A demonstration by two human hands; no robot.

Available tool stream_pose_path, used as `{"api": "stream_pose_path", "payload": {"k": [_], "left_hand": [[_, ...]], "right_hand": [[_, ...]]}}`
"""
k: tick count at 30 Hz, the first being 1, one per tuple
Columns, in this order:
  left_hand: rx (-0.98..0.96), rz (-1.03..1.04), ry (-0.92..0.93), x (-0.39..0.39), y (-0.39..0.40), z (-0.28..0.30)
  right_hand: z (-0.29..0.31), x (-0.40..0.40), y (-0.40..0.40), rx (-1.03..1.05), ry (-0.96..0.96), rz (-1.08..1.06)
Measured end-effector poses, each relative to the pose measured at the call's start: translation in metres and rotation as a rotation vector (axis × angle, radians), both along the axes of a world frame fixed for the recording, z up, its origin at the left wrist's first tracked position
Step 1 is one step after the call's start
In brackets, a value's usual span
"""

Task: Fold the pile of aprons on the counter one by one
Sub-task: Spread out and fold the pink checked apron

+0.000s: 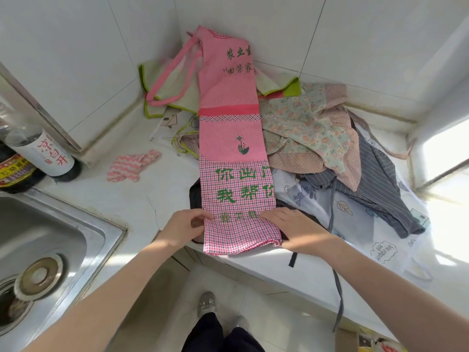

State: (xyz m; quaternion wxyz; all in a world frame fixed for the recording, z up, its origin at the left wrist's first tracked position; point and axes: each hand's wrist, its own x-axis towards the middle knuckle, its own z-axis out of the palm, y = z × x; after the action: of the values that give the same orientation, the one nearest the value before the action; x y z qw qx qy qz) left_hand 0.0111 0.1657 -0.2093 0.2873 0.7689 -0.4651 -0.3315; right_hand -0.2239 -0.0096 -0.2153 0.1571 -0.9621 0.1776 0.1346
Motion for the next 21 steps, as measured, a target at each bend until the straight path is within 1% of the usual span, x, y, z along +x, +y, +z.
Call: {"api": "stream_pose_path", "payload": {"k": [3,4,5,7,9,11,12,13,16,18,21], "left_hand": [[-0.026,-0.003,-0.224,0.006,-0.002,0.000],[-0.024,-0.018,-0.278,0.009,-0.003,-0.001],[-0.021,-0.027,-0.300,0.013,-0.003,-0.002],[-0.010,0.002,-0.251,0.018,-0.003,-0.001],[-0.014,0.052,-0.131,0.021,-0.004,0.003],[-0.036,0.107,0.024,0.022,-0.006,0.004],[-0.015,0.122,0.071,0.021,-0.006,0.004],[0.029,0.118,0.066,0.021,-0.006,0.002],[0.147,0.088,-0.049,0.026,-0.003,-0.008],[0.199,0.103,-0.036,0.028,-0.001,-0.009],[0.264,0.087,-0.101,0.033,-0.001,-0.009]], "right_hand": [[0.003,0.005,0.004,0.171,-0.068,-0.224],[0.005,0.008,0.006,0.214,-0.100,-0.296],[0.006,0.014,0.008,0.238,-0.183,-0.358],[0.009,0.025,0.009,0.273,-0.341,-0.481],[0.012,0.036,0.009,0.371,-0.368,-0.581],[0.012,0.045,0.009,0.463,-0.326,-0.627],[0.011,0.048,0.009,0.458,-0.293,-0.630],[0.010,0.051,0.008,0.450,-0.254,-0.638],[0.009,0.061,0.007,0.445,-0.138,-0.641],[0.007,0.069,0.007,0.401,-0.060,-0.636],[0.003,0.077,0.005,0.350,-0.001,-0.663]]}}
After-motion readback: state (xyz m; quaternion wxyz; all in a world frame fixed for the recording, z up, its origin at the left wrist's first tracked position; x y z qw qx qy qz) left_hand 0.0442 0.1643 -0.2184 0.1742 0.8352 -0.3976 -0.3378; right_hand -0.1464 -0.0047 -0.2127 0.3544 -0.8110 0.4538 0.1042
